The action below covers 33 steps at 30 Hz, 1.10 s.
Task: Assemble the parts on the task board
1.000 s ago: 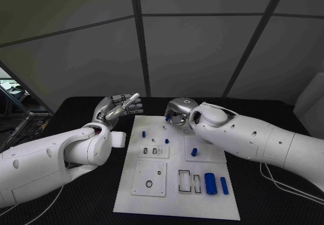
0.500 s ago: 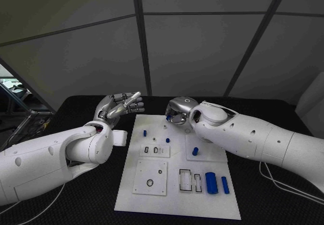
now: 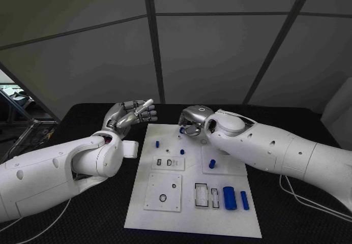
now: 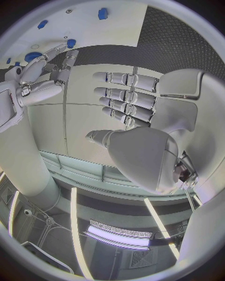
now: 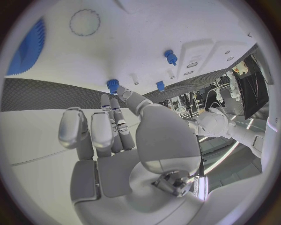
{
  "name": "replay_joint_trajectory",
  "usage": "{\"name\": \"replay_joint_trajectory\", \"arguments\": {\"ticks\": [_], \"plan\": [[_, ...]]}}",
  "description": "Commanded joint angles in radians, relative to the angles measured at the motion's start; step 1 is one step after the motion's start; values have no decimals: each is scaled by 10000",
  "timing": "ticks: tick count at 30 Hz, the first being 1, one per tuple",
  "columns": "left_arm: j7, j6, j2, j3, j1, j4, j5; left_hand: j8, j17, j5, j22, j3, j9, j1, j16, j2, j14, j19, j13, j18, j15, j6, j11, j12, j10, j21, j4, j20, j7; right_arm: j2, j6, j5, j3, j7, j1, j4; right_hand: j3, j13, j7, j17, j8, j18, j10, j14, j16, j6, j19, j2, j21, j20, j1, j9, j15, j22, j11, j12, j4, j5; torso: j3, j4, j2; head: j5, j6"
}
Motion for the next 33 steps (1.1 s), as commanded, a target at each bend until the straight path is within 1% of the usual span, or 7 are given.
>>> {"name": "replay_joint_trajectory", "arguments": {"ticks": [1,14,18,21,25,28,33], "plan": [[-27,171,5,12,20,4,-37,-67,11,-55,-17,4,-11,15,-69,105,20,-83,-7,558,56,-101,10,-69,-56,9,-74,6,271,16,86,-100,6,-103,27,-11,6,3,-2,-183,-31,154,-248,-32,-87,-259,-136,-154,-99,46,32,6,91,-186,38,-5,94,-59,1,6,1,-11,-30],[-47,188,-57,10,21,-22,-36,-74,10,-55,-18,2,-12,27,-85,107,11,-88,-8,557,60,-113,14,-81,-68,9,-91,8,273,-804,-682,-24,11,-146,24,981,-71,49,-60,-367,84,180,-472,-46,-179,-808,-165,-381,-215,48,183,72,70,-331,7,313,373,25,16,-7,-24,4,40],[-50,241,-82,9,20,-47,-36,-54,16,-55,-20,-3,-2,47,-101,122,24,-95,2,559,53,-77,-5,-70,-21,11,-125,8,242,-1780,-951,631,90,-166,23,1908,-24,130,-28,73,223,82,193,84,77,-436,210,-476,-5,10,110,131,19,137,-73,713,575,153,13,-38,-47,-33,95],[-48,304,-77,8,20,-74,-36,8,40,-55,-22,-27,20,73,-129,178,103,-94,14,573,7,94,-89,-21,186,31,-210,-11,131,-2519,-1016,1343,210,-336,23,2570,-432,519,-159,417,91,-18,1560,165,275,-650,595,-906,222,-106,-132,76,-165,638,-333,1481,799,311,24,-68,-61,-22,118],[-52,357,-44,7,18,-127,-37,35,61,-54,-20,-55,24,83,-151,224,179,-76,13,577,-26,221,-138,-13,330,56,-277,-31,75,-3273,-865,2111,283,-626,23,3157,-1932,1878,-440,985,208,-153,2430,275,595,-1033,1104,-1322,511,-461,146,107,-496,1272,-658,3103,1461,528,42,-114,-81,-22,133],[-54,377,-10,6,17,-158,-37,38,64,-54,-19,-59,25,83,-154,231,191,-72,13,578,-30,238,-143,-13,350,61,-286,-34,71,-3645,-681,2482,307,-819,24,3341,-3060,4721,-418,2124,504,-238,1828,433,1145,-1246,1394,-1114,672,-503,790,173,-453,1658,-652,5867,2494,675,38,-145,-109,-33,143],[-59,396,30,5,15,-190,-37,38,66,-54,-19,-60,25,86,-155,234,197,-69,12,578,-32,245,-145,-13,358,63,-291,-36,70,-3878,-396,2774,318,-1041,23,3268,-3567,9129,-314,3374,899,-338,2100,593,1682,-1583,1732,-1353,876,-348,1411,205,-297,2151,-528,9928,3735,817,55,-147,-136,-30,173]]}}
